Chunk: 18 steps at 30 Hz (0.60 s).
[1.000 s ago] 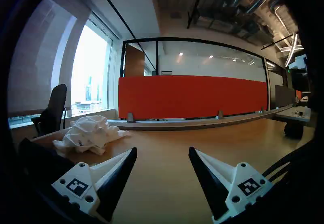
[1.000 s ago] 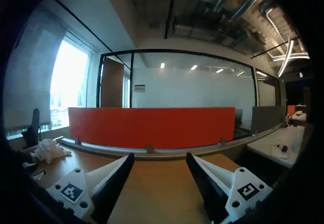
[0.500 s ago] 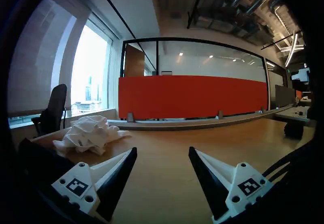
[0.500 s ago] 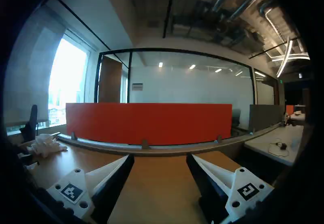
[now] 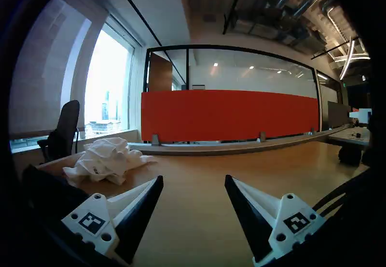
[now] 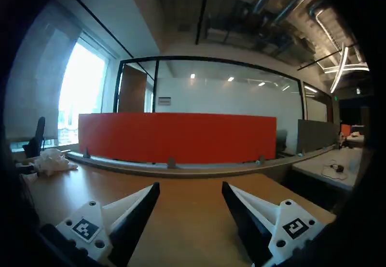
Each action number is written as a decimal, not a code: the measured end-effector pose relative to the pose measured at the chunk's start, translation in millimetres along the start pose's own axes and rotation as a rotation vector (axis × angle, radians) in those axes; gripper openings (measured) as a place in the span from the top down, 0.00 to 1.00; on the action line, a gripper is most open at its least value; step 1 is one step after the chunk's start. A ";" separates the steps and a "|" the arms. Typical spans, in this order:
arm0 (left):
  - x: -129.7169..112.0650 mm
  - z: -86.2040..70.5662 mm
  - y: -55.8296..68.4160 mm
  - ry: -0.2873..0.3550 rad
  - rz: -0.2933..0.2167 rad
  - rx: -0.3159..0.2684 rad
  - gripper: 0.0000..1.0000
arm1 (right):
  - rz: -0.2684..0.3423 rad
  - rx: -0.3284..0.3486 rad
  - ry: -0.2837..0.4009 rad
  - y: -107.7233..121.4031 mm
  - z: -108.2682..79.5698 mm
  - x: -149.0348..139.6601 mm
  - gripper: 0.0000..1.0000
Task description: Fold towel
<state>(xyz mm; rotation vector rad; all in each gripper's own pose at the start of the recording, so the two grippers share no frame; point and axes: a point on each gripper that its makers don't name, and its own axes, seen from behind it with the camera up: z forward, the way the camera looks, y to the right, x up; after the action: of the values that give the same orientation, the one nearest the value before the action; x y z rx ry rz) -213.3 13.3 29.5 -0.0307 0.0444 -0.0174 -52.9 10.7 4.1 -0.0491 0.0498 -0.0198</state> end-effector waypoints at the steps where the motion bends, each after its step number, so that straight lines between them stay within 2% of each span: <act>1: -0.2 0.0 0.0 0.000 0.000 0.000 0.06 | 0.003 0.001 0.000 0.6 0.3 -4.6 0.00; 12: -1.3 0.0 -0.3 0.000 0.000 0.000 0.06 | 0.060 0.004 -0.029 9.4 6.3 -53.8 0.00; 18: -1.9 0.3 -0.3 0.001 0.000 0.000 0.06 | 0.067 0.006 -0.039 11.1 8.3 -69.0 0.00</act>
<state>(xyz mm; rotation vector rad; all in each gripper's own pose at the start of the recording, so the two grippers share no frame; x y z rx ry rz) -215.1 13.0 29.9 -0.0306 0.0449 -0.0170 -121.2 23.6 15.1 -0.0416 0.0124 0.0478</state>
